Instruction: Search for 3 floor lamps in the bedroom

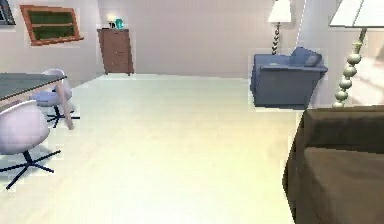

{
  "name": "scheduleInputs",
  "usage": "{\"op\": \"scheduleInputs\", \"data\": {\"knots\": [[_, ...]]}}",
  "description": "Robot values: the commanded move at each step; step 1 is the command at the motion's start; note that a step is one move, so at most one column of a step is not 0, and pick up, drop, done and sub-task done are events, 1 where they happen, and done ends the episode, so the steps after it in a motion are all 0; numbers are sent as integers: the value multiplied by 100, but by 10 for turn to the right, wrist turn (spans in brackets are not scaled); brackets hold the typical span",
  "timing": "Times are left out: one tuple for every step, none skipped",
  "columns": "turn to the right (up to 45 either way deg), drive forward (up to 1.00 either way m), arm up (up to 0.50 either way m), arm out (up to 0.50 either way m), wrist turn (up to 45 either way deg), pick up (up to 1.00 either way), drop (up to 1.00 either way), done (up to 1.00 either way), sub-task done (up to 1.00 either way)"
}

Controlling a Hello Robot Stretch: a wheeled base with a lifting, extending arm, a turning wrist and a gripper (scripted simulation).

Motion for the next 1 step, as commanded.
{"op": "scheduleInputs", "data": {"knots": [[90, 0, 0, 0, 0, 0, 0, 0, 0]]}}
